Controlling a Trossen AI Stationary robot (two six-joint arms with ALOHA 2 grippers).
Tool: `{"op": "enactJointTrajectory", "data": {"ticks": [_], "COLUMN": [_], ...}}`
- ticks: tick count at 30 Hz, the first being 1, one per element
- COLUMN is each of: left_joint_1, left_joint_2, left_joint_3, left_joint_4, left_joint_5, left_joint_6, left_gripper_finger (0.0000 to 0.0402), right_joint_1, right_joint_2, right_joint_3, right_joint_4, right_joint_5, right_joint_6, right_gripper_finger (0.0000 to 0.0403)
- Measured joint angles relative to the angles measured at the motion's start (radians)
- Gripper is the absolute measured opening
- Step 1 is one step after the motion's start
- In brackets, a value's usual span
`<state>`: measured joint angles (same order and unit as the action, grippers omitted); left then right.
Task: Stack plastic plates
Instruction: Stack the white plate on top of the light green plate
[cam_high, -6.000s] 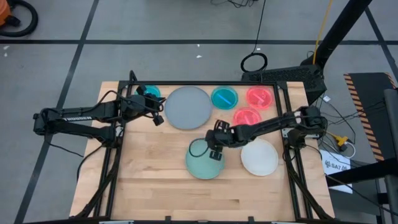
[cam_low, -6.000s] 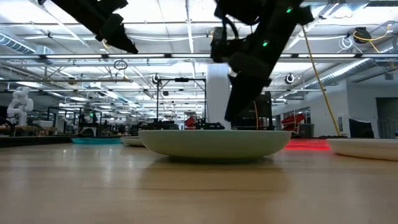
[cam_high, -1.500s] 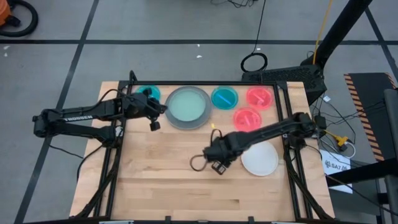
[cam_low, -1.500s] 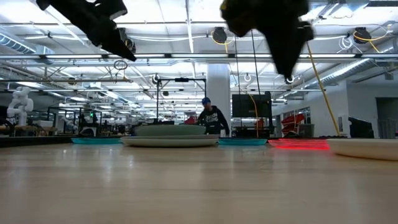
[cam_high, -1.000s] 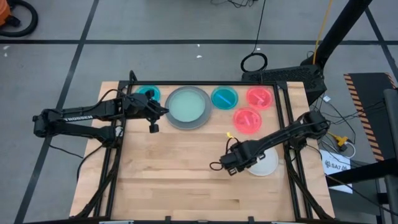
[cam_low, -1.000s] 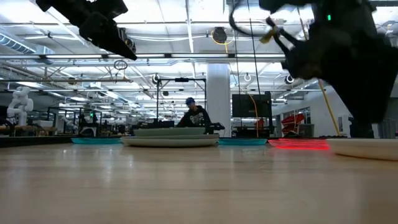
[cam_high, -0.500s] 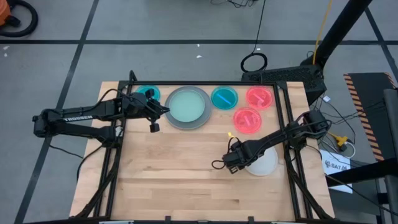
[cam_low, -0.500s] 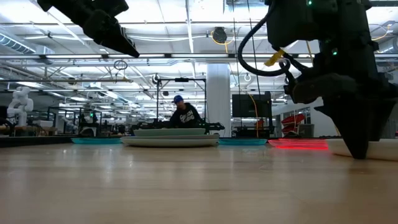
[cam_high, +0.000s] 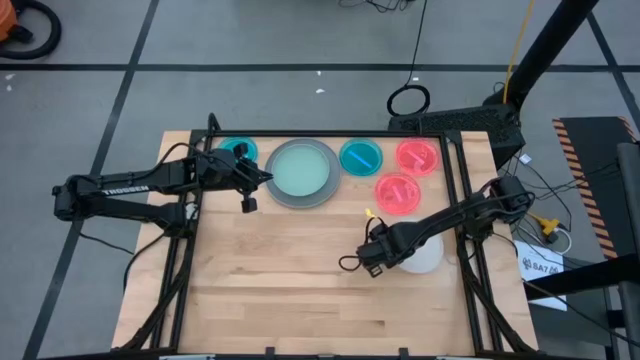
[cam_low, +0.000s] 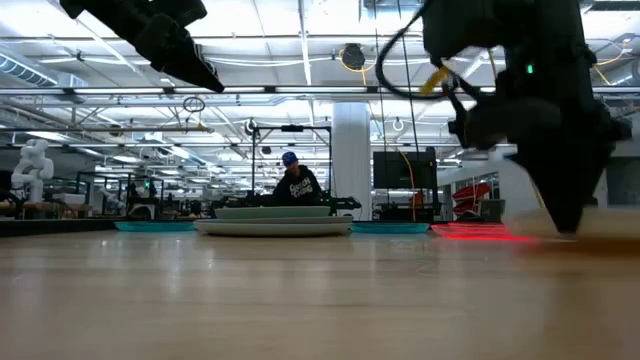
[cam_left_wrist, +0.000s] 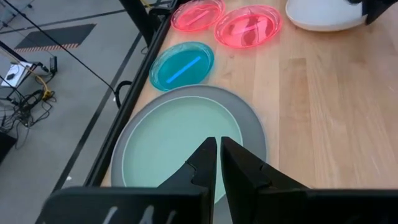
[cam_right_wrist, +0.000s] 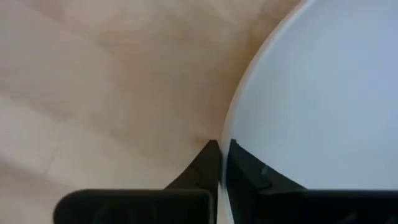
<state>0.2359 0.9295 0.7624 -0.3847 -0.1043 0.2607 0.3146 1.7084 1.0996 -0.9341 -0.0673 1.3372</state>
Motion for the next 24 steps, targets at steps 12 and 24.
{"op": "enactJointTrajectory", "data": {"ticks": [12, 24], "left_joint_1": [0.000, 0.000], "left_joint_2": [0.000, -0.001], "left_joint_3": [0.000, 0.000], "left_joint_4": [0.044, 0.105], "left_joint_5": [-0.001, -0.259], "left_joint_6": [0.000, 0.022], "left_gripper_finger": [0.0030, 0.0030], "right_joint_1": [-0.031, -0.370], "right_joint_2": [-0.032, -0.026], "right_joint_3": [0.254, 0.270], "right_joint_4": [-0.248, 0.145], "right_joint_5": [0.112, 0.315], "right_joint_6": [-0.383, -1.410], "right_gripper_finger": [0.0004, 0.0003]}}
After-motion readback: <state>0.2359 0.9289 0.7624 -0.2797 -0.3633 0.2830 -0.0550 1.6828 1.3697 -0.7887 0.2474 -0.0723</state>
